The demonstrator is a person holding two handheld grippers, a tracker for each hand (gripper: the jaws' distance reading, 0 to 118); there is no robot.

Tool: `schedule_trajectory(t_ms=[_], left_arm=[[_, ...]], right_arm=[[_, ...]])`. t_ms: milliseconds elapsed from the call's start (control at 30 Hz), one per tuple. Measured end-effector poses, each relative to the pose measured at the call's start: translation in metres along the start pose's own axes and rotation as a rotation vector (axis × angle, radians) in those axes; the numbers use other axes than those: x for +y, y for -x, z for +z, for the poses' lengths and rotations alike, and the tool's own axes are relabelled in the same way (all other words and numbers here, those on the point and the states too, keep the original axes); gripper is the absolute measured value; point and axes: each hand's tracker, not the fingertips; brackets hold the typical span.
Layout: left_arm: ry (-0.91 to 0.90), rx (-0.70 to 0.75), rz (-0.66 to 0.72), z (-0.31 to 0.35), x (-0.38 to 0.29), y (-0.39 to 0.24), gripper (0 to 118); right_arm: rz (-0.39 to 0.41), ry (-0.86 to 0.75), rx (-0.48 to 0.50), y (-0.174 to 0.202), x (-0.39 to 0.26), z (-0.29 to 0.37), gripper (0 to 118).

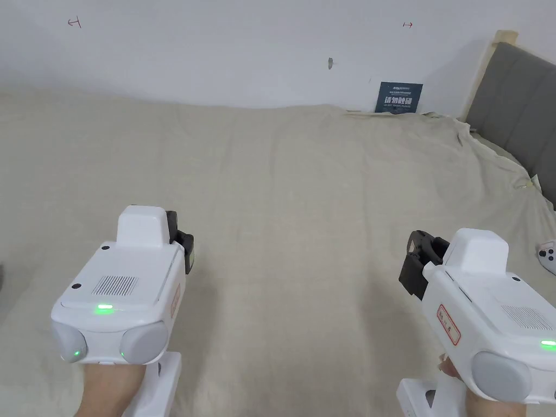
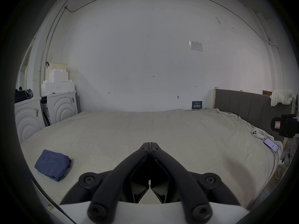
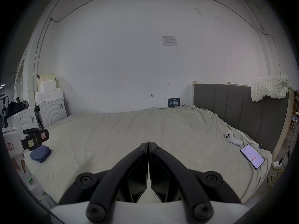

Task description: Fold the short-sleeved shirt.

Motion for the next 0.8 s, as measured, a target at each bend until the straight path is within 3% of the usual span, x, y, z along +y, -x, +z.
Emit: schedule_trajectory(t_ms=[800], left_arm=[[-0.013, -0.007, -0.014, -0.0002, 0.0048, 0.0000, 0]], right_arm=[[0.008, -0.011, 0.015, 0.0051, 0.0029, 0.0005, 0]])
